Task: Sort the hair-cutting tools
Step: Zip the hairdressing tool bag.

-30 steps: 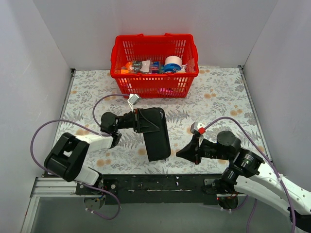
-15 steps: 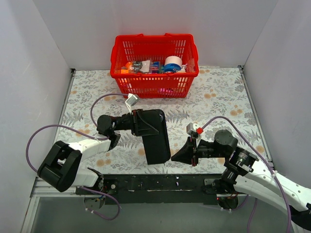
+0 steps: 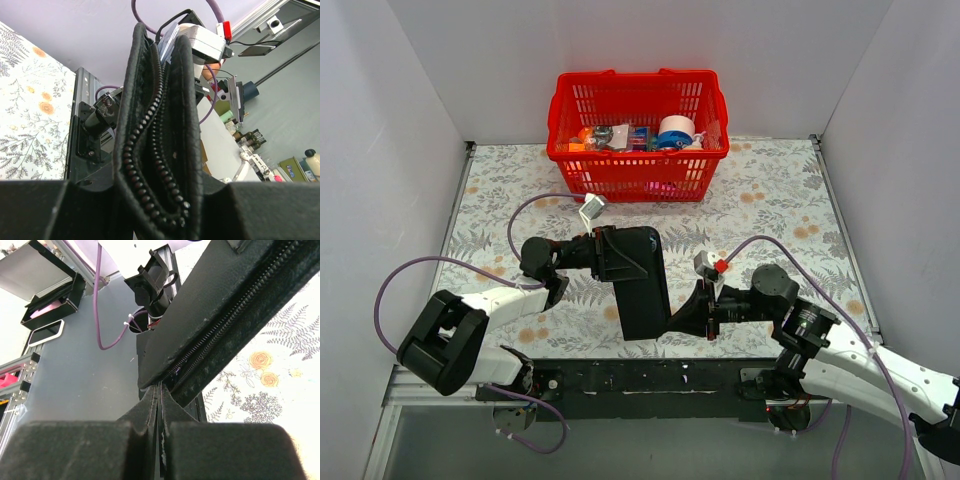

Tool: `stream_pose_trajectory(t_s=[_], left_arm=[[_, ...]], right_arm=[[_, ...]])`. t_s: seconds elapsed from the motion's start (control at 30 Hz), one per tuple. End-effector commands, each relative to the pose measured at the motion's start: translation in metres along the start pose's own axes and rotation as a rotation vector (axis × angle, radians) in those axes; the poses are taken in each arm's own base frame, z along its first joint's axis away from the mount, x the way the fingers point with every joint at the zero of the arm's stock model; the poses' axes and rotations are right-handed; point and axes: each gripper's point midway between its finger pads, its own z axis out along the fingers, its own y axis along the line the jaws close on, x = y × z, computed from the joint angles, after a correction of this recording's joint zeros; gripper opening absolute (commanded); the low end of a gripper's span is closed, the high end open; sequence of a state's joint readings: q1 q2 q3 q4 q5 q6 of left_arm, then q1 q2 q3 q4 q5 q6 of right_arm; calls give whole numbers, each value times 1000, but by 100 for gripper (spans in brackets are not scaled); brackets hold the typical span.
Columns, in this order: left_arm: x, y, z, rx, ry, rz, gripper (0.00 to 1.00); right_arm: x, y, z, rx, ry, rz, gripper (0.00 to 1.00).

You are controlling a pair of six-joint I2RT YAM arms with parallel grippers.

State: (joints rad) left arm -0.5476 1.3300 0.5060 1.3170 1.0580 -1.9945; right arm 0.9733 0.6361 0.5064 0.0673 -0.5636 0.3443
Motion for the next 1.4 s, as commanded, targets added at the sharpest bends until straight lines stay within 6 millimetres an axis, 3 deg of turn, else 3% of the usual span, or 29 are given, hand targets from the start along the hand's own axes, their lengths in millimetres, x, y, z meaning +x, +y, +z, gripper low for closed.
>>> stream_pose_trajectory(t_s=[0.0,0.27,0.4,0.57,0.7,0.73,0.97,1.37], left_arm=[[-16,-56,3,115,-5,-264,0],[-18,-58,3,117,-17,-259,0],[-20,-59,4,111,-35,-248,0],[-16,-71,5,136,-29,-229,0],[-11,-77,6,146,-20,-228,0],[-9,-78,8,151,-17,-223,0],[2,-81,10,155,0,-228,0],[4,-82,10,164,5,-222,0]], right_arm=[[-11,4,6,-27,-47,-18,1],[-6,-5,17,31,-49,15,1],[-9,-25,23,190,-104,57,1],[-12,-34,32,305,-175,70,1],[-21,-58,29,479,-267,70,1],[-16,-63,28,503,-277,78,1],[-43,-77,12,618,-434,62,1],[-83,-77,-32,711,-620,-8,1]])
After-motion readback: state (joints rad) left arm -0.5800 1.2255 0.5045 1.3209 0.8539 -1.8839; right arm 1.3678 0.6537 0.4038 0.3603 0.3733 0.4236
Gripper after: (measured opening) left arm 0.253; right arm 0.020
